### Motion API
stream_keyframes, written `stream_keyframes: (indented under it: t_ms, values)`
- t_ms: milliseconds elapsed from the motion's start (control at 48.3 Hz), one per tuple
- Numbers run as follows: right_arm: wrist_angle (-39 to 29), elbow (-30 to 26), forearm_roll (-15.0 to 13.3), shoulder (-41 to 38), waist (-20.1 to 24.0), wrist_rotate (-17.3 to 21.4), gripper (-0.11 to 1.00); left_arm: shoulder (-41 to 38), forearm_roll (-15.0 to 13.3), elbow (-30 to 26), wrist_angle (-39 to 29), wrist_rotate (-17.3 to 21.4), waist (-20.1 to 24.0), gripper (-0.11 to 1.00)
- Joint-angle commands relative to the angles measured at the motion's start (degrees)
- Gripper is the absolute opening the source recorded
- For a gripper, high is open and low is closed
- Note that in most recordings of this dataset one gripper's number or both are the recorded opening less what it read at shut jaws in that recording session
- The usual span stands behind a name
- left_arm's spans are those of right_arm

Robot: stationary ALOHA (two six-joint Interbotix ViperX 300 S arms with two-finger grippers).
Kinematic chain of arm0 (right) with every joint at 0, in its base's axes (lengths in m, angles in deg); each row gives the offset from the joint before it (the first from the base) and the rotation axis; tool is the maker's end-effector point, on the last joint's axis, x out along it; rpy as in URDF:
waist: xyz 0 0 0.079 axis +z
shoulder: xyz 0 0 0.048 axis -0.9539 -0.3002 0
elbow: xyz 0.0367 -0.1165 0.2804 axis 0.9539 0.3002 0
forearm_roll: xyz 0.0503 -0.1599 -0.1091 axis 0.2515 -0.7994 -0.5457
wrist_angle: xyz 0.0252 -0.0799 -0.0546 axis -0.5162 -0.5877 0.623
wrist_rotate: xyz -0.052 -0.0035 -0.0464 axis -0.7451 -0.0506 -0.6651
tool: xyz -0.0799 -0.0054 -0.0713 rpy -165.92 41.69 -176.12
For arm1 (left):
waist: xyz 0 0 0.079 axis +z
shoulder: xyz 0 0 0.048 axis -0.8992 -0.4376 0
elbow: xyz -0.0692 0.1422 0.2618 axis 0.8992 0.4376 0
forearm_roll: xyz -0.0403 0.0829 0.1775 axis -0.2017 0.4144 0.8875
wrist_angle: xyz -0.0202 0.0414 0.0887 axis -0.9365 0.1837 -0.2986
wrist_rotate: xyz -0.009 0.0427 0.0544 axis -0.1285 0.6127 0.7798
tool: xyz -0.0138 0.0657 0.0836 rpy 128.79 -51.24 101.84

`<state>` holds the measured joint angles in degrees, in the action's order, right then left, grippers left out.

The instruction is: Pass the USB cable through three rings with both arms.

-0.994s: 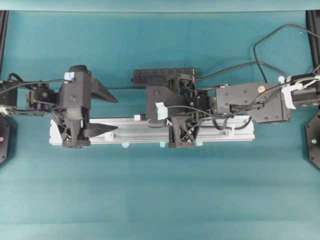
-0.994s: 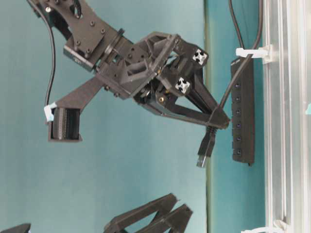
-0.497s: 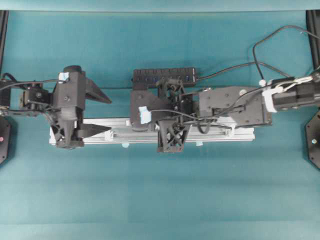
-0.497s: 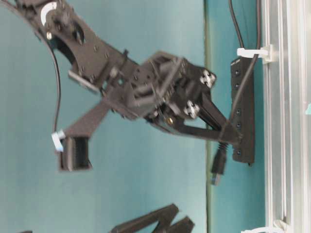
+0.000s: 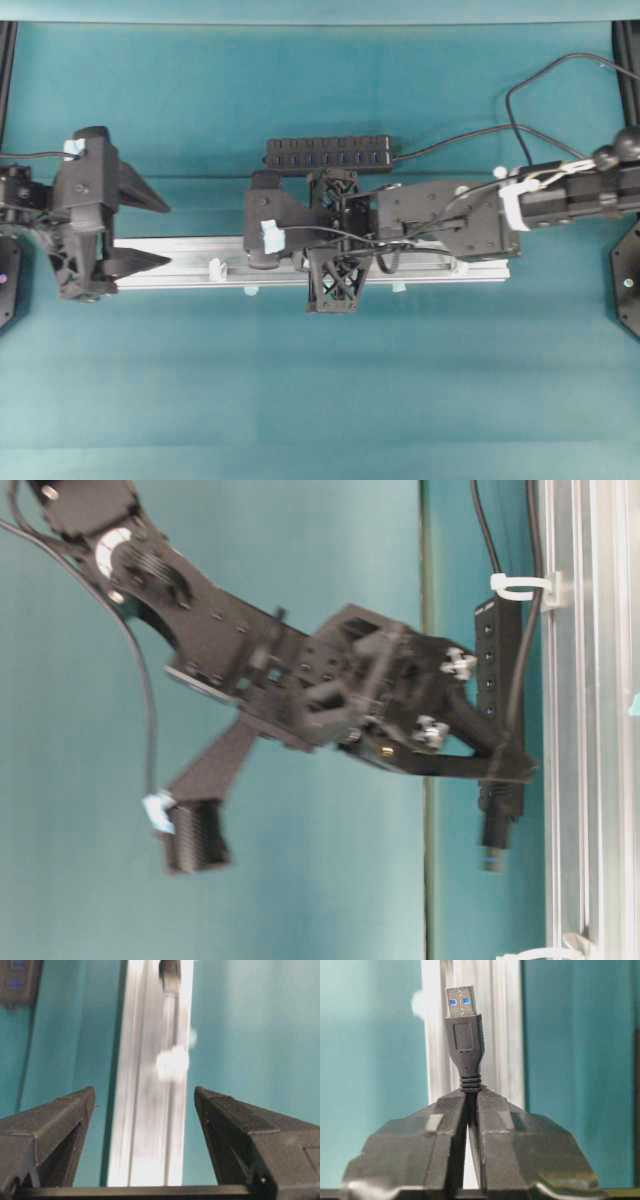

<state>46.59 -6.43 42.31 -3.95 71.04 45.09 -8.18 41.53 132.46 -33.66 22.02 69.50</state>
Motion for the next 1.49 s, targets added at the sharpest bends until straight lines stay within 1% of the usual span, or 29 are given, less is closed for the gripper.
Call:
stream_keyframes:
  t_ms: [0, 352, 663, 1471]
  values:
    - [-0.4, -2.4, 0.3, -0.4, 0.5, -0.4, -0.08, 1.2, 0.1, -0.2, -1.0, -0.2, -0.1, 0.85]
    - [-2.8, -7.3, 0.4, -4.4, 0.9, -0.4, -0.08, 2.3, 0.1, 0.4, -1.1, -0.4, -0.1, 0.85]
    - [-3.4, -10.2, 0.9, -6.2, 1.2, -0.4, -0.08, 2.3, 0.1, 0.4, -1.1, -0.4, -0.1, 0.85]
    - [-3.3, -13.0, 1.2, -9.1, 1.8, -0.5, -0.08, 2.3, 0.1, 0.4, -1.0, -0.4, 0.0, 0.85]
